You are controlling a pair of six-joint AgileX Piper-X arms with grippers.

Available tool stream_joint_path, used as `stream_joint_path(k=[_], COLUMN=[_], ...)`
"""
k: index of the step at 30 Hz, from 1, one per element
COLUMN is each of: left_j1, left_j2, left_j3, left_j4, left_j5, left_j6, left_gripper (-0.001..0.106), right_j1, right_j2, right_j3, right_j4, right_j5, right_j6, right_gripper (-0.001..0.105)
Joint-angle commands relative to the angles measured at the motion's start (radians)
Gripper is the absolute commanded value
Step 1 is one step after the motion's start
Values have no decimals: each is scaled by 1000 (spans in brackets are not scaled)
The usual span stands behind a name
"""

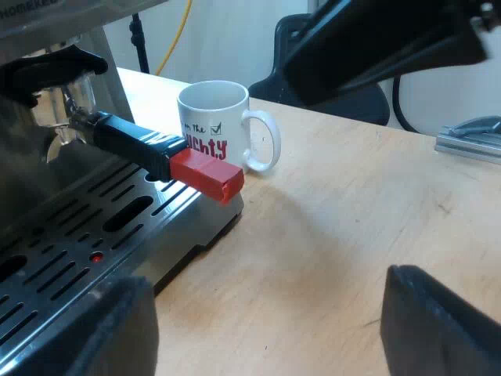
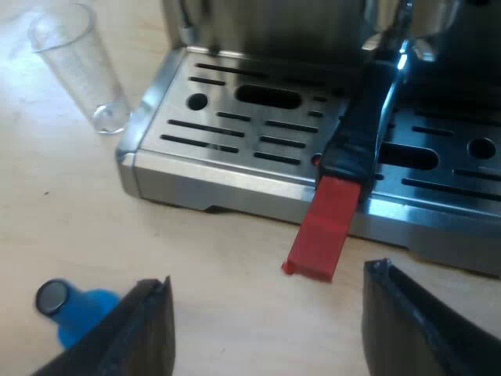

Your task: Grind coffee beans and then tamp

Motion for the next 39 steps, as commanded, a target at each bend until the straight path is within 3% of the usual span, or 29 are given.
stream_joint_path(k=[1,18,39], left_j1=[-5,-5,-5], left_j2=[-7,-7,-7], left_j3=[-2,-2,-2], left_j4=[-9,-9,-9], left_j5=[5,5,12], left_j6=[-12,-12,-12], left_gripper=[62,62,62], right_j1=[-33,-196,-242], right_j2=[14,112,275], right_j3=[-25,-32,-32], right_j4=[16,14,-100], right_j5=[-37,-200,-205], right_j6=[-5,42,42], right_gripper=[55,55,55])
